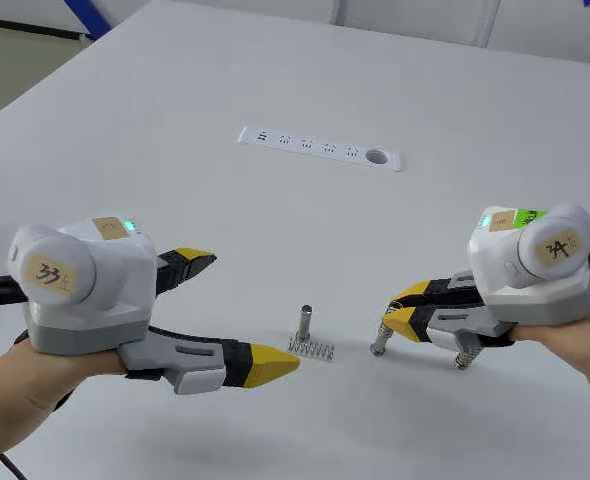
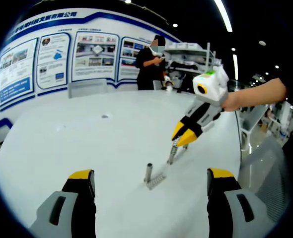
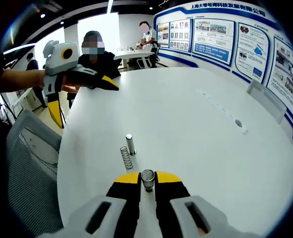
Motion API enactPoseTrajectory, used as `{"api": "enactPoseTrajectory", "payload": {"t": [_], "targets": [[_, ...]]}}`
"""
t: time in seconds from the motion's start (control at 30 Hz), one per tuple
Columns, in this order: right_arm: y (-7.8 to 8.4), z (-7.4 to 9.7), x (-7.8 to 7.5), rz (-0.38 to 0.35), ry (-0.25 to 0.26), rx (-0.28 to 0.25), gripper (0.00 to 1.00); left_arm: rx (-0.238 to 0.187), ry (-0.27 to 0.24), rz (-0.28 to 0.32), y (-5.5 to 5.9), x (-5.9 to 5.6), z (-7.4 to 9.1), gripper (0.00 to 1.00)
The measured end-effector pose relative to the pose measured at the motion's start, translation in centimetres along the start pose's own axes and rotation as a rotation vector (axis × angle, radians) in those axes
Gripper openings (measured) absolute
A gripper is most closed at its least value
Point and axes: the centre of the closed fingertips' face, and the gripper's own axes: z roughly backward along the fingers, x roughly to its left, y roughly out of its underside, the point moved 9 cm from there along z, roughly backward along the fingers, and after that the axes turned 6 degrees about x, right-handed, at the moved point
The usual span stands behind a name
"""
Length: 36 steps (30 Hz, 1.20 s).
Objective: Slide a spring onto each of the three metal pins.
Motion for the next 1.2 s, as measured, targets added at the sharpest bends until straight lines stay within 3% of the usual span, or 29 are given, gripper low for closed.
{"api": "enactPoseTrajectory", "payload": {"t": [0.6, 0.83, 0.97, 1.07, 1.2], "targets": [[1.5, -2.0, 0.1, -0.026, 0.001, 0.038, 0.12, 0.015, -0.004, 0.003, 0.4, 0.1, 0.4, 0.95], [1.6, -2.4, 0.1, 0.004, 0.006, 0.048, 0.12, 0.014, -0.01, 0.002, 0.3, 0.2, 0.6, 0.95], [2.0, -2.6, 0.1, 0.031, 0.01, 0.08, 0.12, 0.015, -0.01, 0.002, 0.3, 0.2, 0.7, 0.95], [2.1, -2.5, 0.1, 0.034, 0.012, 0.08, 0.12, 0.024, -0.01, -0.005, 0.4, 0.1, 0.7, 0.95], [1.5, -1.7, -0.2, 0.001, 0.018, 0.04, 0.16, 0.022, -0.01, -0.004, 0.4, 0.0, 0.9, 0.95]]}}
